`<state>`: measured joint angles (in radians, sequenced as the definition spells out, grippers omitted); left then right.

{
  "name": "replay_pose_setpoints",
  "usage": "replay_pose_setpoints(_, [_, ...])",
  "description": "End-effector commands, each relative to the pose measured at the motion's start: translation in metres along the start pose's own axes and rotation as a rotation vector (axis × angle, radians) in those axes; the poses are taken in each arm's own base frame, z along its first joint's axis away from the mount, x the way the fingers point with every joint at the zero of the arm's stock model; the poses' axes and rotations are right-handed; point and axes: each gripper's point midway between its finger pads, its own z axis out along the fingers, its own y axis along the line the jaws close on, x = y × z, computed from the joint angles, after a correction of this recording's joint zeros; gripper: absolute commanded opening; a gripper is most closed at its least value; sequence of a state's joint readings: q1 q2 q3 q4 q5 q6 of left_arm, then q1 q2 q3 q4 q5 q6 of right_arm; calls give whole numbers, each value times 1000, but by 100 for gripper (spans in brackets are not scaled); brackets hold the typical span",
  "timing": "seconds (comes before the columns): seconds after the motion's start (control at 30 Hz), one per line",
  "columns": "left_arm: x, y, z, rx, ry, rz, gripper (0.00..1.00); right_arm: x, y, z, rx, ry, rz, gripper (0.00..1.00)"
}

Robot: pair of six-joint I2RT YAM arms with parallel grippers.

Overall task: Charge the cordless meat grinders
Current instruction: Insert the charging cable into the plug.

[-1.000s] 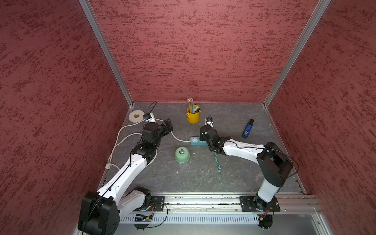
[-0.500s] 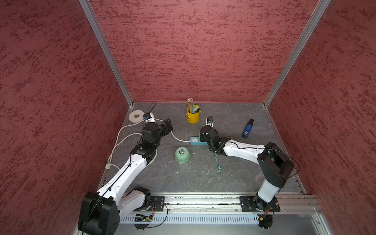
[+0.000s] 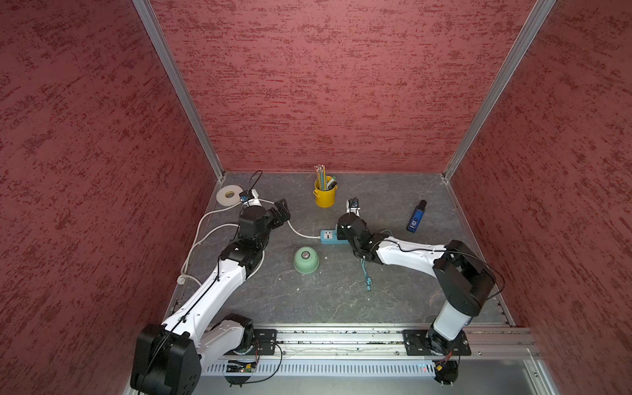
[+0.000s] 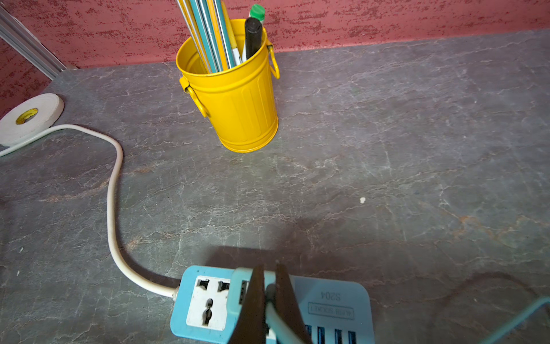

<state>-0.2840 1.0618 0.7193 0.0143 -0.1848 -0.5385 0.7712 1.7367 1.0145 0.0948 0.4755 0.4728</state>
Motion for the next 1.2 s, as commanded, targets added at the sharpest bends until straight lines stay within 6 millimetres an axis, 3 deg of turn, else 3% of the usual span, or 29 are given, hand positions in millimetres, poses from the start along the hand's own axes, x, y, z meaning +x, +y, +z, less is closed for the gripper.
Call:
replay_pose_setpoints(0.0, [-3,3,-3,-7,-6,-5,100,26,-14,4,38,62,-40,0])
replay_pose_setpoints(0.5, [-4,4,-3,-9,-9,-7,100,69,-30,14,113,167,-114,0])
replay_pose_setpoints(0.87, [-5,3,-3,-7,-10,-8,100,86,-38,15,133,204,-92,0])
replay_pose_setpoints(0.97, [-7,2,-3,-4,-13,-7,100,69,-28,12,101,180,-78,0])
replay_pose_setpoints(1.17, [-12,0,-4,-3,-20,8,100,-6,9,-15,-27,54,-44,37])
